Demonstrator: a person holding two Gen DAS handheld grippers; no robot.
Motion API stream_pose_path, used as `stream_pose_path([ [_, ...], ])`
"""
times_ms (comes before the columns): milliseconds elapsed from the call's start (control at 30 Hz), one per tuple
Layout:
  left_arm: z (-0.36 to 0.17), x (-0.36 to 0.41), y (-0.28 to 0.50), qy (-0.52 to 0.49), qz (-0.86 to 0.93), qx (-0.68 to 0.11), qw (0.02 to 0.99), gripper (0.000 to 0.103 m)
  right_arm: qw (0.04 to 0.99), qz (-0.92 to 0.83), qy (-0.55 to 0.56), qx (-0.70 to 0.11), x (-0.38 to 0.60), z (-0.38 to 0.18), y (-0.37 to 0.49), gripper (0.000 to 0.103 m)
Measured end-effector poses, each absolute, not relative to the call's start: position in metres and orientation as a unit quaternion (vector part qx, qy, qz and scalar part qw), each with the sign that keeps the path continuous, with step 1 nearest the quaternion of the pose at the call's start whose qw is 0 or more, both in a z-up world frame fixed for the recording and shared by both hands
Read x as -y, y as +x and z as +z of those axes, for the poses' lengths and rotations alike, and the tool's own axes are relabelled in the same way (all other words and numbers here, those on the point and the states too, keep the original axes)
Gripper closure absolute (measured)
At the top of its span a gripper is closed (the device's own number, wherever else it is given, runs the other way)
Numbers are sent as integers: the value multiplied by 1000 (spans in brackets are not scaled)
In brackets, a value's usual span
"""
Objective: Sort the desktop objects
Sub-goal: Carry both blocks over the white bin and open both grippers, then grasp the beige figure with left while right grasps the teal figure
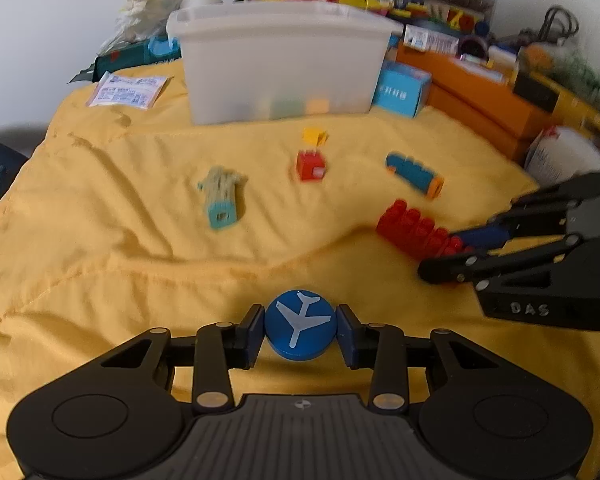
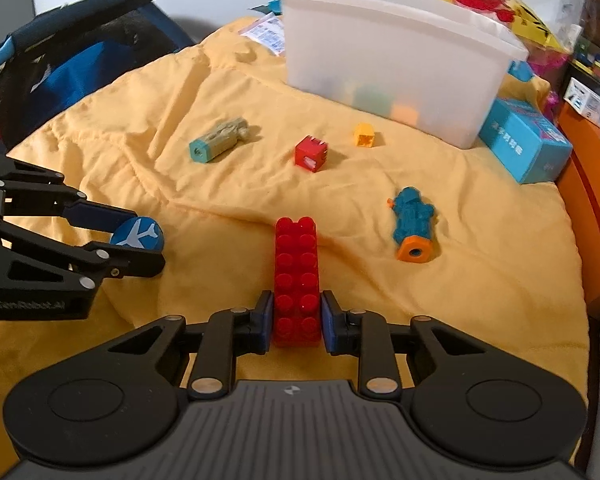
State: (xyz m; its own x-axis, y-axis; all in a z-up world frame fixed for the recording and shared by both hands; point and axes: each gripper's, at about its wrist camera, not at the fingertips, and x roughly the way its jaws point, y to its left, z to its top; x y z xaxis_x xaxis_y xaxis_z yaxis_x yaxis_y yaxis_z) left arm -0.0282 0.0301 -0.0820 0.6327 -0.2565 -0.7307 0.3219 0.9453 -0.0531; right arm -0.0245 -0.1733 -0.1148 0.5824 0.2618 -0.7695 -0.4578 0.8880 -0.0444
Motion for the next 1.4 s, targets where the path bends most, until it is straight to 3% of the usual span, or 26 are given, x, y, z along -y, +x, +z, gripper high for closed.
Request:
stream_pose_path([
  [433,22,-32,58,42,-133,-239,961,61,940,166,-118,-273,186,-31,37,76],
  [733,54,-13,130,38,-121,-194,973,61,961,133,-119,-212,178,6,101,76],
  [967,42,-2,167,63,-124,-221,965,61,959,98,-143,-223,174,3,142,70],
  [1133,31,-12,122,81,-135,-212,964,55,960,116,-107,-230,192,-6,103,68],
  [1400,-16,-28,53,9,-148,-297,943,55,944,122,-68,-299,214,-42,48,68],
])
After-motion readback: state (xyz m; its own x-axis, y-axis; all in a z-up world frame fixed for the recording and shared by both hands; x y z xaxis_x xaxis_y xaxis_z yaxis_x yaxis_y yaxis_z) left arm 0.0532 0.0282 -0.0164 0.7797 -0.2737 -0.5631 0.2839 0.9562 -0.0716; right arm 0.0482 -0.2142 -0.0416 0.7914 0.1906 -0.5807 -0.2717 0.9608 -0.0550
